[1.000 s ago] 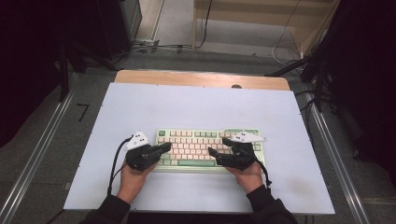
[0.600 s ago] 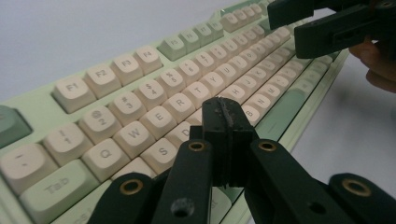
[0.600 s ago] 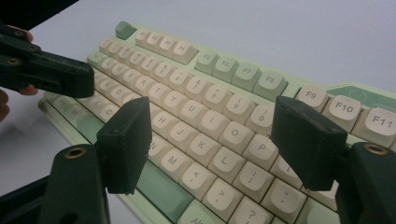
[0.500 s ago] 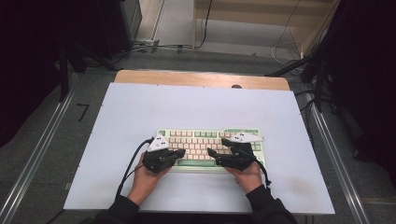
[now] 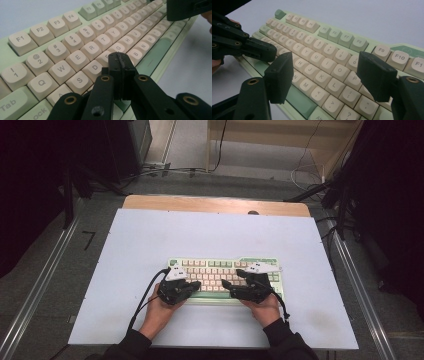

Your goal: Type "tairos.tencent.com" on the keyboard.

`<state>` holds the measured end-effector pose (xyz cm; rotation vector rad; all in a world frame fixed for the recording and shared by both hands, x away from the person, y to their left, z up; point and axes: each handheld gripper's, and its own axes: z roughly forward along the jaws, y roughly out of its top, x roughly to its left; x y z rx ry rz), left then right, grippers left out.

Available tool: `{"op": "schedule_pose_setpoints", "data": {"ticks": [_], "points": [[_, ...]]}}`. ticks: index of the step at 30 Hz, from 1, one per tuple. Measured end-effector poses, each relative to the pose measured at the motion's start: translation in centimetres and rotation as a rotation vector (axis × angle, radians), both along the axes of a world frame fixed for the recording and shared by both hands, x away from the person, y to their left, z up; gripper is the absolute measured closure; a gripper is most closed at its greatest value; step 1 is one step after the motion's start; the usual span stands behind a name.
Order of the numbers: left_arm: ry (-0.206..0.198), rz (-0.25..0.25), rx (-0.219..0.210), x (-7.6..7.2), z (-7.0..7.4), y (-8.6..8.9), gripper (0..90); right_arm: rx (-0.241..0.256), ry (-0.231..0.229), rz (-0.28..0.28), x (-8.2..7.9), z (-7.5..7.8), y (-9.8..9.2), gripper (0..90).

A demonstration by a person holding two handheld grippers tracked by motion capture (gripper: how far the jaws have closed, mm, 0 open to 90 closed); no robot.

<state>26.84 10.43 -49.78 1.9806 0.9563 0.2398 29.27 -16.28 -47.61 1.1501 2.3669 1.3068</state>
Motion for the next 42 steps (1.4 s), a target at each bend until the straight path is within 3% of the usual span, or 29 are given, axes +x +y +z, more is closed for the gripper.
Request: {"op": "schedule_pose_setpoints", "data": {"ticks": [1, 4, 7, 10, 11, 17, 30, 33, 36, 38, 42], "points": [[-0.014, 0.002, -0.018, -0.1, 0.2, 0.1, 89.9, 0.001, 0.0, -0.001, 0.0, 0.0, 0.0, 28.1], [-0.077, 0.054, -0.098, -0.4, 1.2, 0.9, 75.0, 0.005, 0.003, -0.006, 0.0, 0.0, -0.1, 28.1], [-0.143, 0.137, -0.146, -0.5, 1.7, 1.9, 53.1, 0.005, 0.0, -0.009, 0.0, 0.1, -0.2, 28.1], [-0.129, 0.196, -0.18, -0.1, 1.7, 2.8, 41.0, 0.009, 0.001, -0.014, 0.0, 0.1, -0.3, 28.1], [-0.124, 0.205, -0.188, 0.0, 1.6, 3.0, 40.9, 0.007, 0.001, -0.012, 0.0, 0.1, -0.3, 28.1], [-0.129, 0.226, -0.153, 0.2, 1.5, 3.2, 35.6, 0.004, -0.004, -0.008, -0.1, 0.1, -0.2, 27.9], [-0.117, 0.207, -0.145, 0.4, 1.2, 2.9, 38.3, 0.002, 0.003, -0.019, -0.1, 0.0, -0.4, 27.4], [-0.121, 0.189, -0.142, 0.4, 1.2, 2.8, 47.3, 0.004, -0.001, -0.016, -0.1, 0.0, -0.4, 27.4], [-0.115, 0.151, -0.154, 0.5, 1.3, 2.8, 74.4, 0.001, 0.003, -0.013, -0.1, -0.1, -0.3, 27.3], [-0.101, 0.137, -0.139, 0.7, 1.4, 2.7, 89.5, -0.004, 0.004, -0.01, -0.1, -0.1, -0.2, 27.3], [-0.076, 0.133, -0.098, 1.6, 1.3, 2.1, 90.0, -0.002, 0.004, -0.012, -0.1, -0.2, -0.1, 27.4]]}}
